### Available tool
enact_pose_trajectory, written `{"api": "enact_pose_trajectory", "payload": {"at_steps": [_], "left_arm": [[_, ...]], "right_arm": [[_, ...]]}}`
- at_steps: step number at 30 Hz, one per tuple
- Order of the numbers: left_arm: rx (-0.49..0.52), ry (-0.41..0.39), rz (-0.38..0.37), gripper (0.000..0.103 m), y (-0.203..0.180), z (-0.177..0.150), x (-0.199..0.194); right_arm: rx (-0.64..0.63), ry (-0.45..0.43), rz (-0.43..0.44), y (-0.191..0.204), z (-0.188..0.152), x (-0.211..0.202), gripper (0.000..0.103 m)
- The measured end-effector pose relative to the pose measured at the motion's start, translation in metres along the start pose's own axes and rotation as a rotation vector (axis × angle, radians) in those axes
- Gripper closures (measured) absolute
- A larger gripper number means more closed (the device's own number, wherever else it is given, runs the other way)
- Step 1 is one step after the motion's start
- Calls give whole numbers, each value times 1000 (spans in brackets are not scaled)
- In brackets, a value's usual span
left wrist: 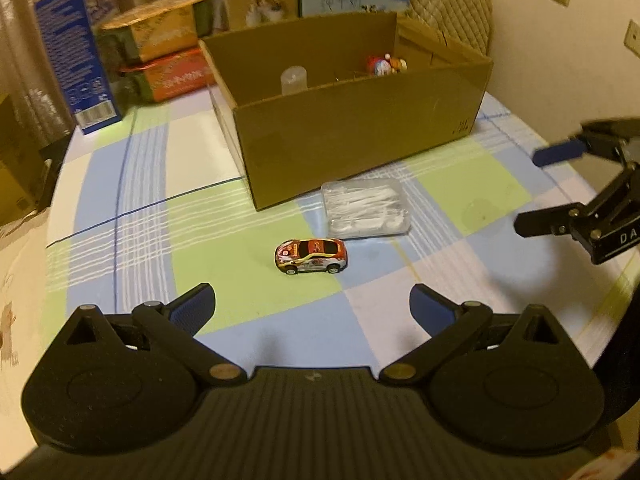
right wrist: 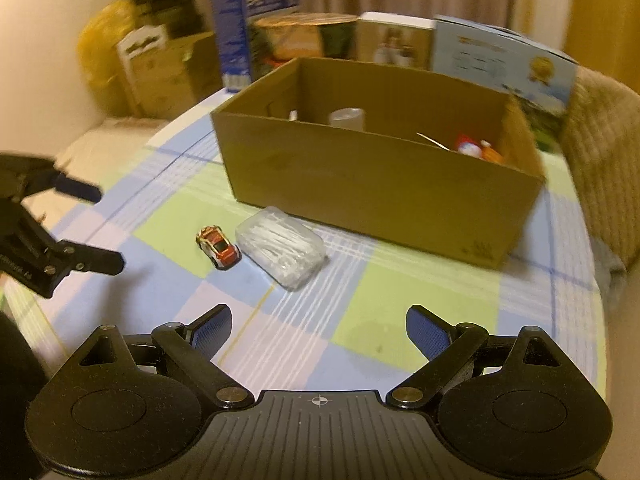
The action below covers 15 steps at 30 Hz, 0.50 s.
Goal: Organize rigid objects
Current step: 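Reach both tools toward the toy car and the floss pick box, then grasp the toy car with the left tool while the right tool grasps the floss box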
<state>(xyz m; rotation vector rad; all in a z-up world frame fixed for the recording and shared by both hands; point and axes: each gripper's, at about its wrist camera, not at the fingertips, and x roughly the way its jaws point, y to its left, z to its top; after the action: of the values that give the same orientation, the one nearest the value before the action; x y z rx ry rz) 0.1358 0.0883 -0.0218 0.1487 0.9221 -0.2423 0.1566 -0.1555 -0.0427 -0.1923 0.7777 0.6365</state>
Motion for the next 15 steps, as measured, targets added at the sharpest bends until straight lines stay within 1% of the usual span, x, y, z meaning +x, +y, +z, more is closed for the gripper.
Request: {"api": "enact_pose_trajectory", "payload": {"at_steps": [4, 8, 10, 11, 13, 15], "left_arm": [[41, 22, -18, 1, 6, 7, 26], [120, 39, -64, 3, 6, 13, 51], [195, 54, -84, 4, 4, 16, 63], [234, 55, -90, 8, 2, 16, 67], [333, 47, -117, 8, -1, 17, 73], [431, 53, -121, 11, -3, 18, 80]], "right_arm": [[-132, 19, 33, -1, 8, 30, 12], [-272, 39, 81, 1, 15, 59, 12], [-339, 51, 117, 2, 18, 71, 12], [-370, 59, 124, 2, 19, 77, 12], [-419, 74, 149, 3, 22, 87, 12], [-457, 90, 176, 3, 25, 96, 12]]}}
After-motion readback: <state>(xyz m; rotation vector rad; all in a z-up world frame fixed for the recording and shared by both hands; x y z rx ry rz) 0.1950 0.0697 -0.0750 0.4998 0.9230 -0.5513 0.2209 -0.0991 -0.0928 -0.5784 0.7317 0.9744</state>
